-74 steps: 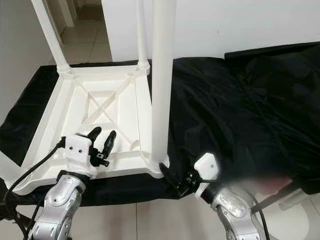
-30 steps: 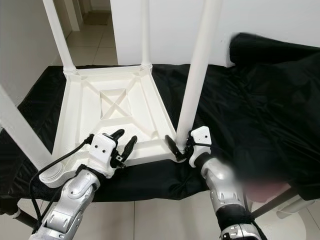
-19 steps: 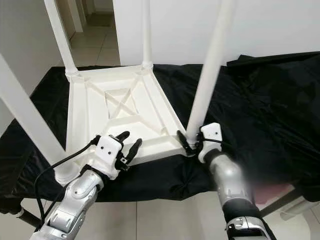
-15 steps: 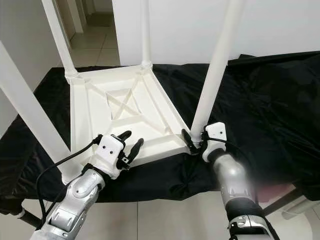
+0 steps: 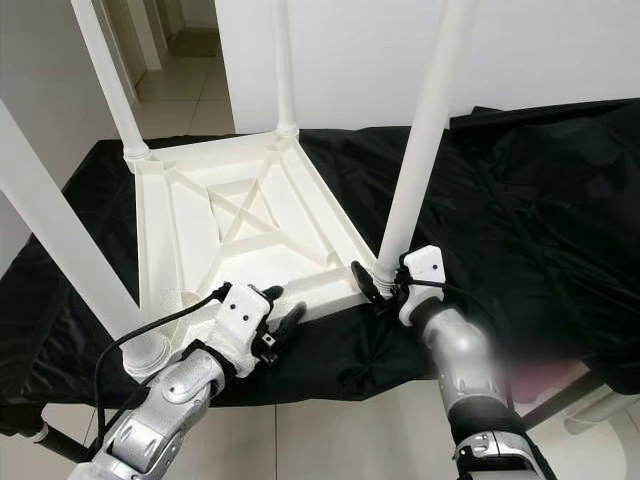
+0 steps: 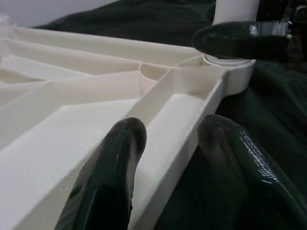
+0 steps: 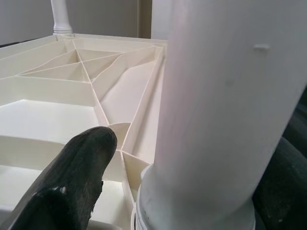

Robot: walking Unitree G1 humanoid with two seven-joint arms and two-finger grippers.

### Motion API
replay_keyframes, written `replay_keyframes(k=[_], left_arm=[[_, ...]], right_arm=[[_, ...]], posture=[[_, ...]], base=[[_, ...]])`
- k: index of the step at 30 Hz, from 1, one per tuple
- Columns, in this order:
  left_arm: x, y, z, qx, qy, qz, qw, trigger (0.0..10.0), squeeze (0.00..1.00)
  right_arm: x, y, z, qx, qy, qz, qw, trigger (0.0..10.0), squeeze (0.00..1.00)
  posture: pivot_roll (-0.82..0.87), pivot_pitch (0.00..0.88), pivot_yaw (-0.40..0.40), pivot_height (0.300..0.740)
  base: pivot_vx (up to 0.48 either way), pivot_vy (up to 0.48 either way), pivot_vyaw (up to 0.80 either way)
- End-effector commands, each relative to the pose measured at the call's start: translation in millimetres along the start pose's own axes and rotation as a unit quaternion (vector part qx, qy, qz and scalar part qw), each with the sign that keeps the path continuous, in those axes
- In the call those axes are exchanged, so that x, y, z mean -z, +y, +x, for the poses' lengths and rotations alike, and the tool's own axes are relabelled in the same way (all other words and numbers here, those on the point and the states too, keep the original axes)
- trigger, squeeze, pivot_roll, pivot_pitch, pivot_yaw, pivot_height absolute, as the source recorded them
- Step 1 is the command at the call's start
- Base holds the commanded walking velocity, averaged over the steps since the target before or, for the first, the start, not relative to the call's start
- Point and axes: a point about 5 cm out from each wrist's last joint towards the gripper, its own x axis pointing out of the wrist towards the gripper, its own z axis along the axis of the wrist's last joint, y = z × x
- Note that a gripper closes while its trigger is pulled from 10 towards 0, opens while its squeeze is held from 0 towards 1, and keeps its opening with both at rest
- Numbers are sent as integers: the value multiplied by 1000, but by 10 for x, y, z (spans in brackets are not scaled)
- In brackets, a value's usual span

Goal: Building children table

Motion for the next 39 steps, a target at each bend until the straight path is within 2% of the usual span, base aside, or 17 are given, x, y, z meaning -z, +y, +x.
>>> replay_keyframes(k=[1,3,4,6,7,8,11,16,20,21,24,25,27,29,33,34,39], left_arm=[[17,-107,-18,112,15,-6,994,10000,0],[17,-107,-18,112,15,-6,994,10000,0],[13,-99,-11,111,15,-4,994,10000,0],[13,-99,-11,111,15,-4,994,10000,0],[6,-88,-3,107,14,1,994,10000,0],[-3,-64,12,96,13,9,995,10000,0],[-25,-21,34,75,8,18,997,10000,0],[-37,-1,45,61,9,26,998,10000,0],[-28,5,46,49,12,33,998,10000,0],[-54,16,47,41,3,17,999,10000,0],[-90,44,47,25,-9,1,1000,10000,0],[-90,44,47,25,-9,1,1000,10000,0],[-88,46,50,22,-9,2,1000,10000,0],[-88,46,51,22,-10,2,1000,10000,0],[-94,69,60,15,-11,9,1000,10000,0],[-94,69,60,15,-11,9,1000,10000,0],[-95,80,63,14,-11,11,1000,10000,0]], right_arm=[[-35,-12,47,-13,-2,-8,1000,9216,0],[-35,-12,47,-13,-2,-8,1000,9216,0],[-46,-31,62,-17,0,-14,1000,4824,0],[-46,-31,62,-17,0,-14,1000,4824,0],[-55,-50,73,-18,1,-15,1000,3412,0],[-57,-79,80,-14,3,-17,1000,0,0],[-55,-111,80,-7,6,-21,1000,0,0],[-22,-36,68,-13,11,-13,1000,0,0],[-16,62,53,-7,-1,14,1000,0,0],[-16,134,60,7,-3,24,1000,10000,0],[-28,274,82,71,-5,31,997,10000,0],[-28,274,82,71,-5,31,997,10000,0],[-10,291,92,127,8,42,991,10000,0],[-6,301,91,147,15,49,988,10000,0],[18,400,64,264,43,68,961,10000,0],[18,400,64,264,43,68,961,10000,0],[41,513,41,319,64,88,942,10000,0]], posture=[[-39,0,40,740],[-39,0,40,740],[-35,0,37,740],[-35,0,37,740],[-33,0,35,740],[-30,0,28,740],[-30,0,28,740],[-20,0,9,740],[-15,0,-2,740],[-15,0,-7,740],[-13,0,-14,740],[-13,0,-14,740],[-13,0,-14,740],[-13,0,-14,740],[-10,0,-18,740],[-10,0,-18,740],[-11,0,-15,740]], base=[[0,0,0],[0,0,0],[0,0,0],[0,0,0],[0,0,0],[0,0,0],[0,0,0],[0,0,0],[0,0,0],[0,0,0],[0,0,0],[0,0,0],[0,0,0],[0,0,0],[0,0,0],[0,0,0],[0,0,0]])
